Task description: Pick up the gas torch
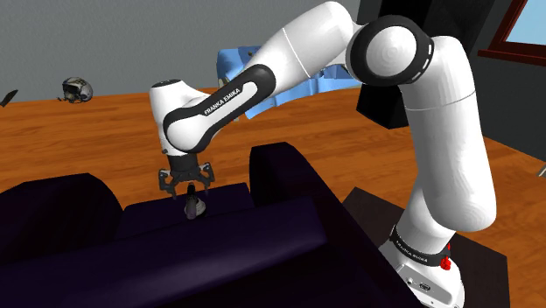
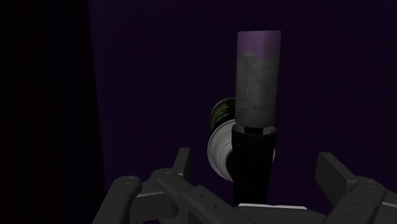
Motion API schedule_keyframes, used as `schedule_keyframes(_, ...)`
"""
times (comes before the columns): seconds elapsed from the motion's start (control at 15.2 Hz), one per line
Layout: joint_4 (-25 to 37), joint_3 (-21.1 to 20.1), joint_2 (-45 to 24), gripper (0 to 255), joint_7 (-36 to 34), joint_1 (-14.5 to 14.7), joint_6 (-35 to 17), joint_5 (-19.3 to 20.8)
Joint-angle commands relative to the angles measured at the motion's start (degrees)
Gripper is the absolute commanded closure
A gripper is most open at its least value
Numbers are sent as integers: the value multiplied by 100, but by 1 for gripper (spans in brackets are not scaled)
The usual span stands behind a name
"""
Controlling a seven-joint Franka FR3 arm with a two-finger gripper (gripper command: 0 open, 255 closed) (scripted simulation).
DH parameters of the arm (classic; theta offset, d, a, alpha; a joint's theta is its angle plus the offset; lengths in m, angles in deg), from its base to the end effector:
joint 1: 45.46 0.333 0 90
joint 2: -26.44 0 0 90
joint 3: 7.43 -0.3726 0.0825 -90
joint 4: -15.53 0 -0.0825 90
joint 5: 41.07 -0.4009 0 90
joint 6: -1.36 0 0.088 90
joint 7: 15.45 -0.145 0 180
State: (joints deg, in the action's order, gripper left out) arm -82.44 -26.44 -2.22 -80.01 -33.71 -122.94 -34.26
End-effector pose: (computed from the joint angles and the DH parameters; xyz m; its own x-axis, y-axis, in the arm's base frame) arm 0.6218 0.3323 0.3146 0.8465 -0.5292 -0.0580 -0.5308 -0.8473 -0.0166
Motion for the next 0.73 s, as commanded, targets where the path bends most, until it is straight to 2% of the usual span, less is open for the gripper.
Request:
schedule_keyframes(0.0, -30, 20, -95, 0, -17, 17, -125, 34)
schedule_keyframes(0.2, -58, 35, -161, 0, -27, 27, -216, 57)
schedule_keyframes(0.26, -47, 36, -169, 255, -27, 28, -213, 58)
schedule_keyframes(0.66, -45, 36, -171, 255, -28, 29, -213, 59)
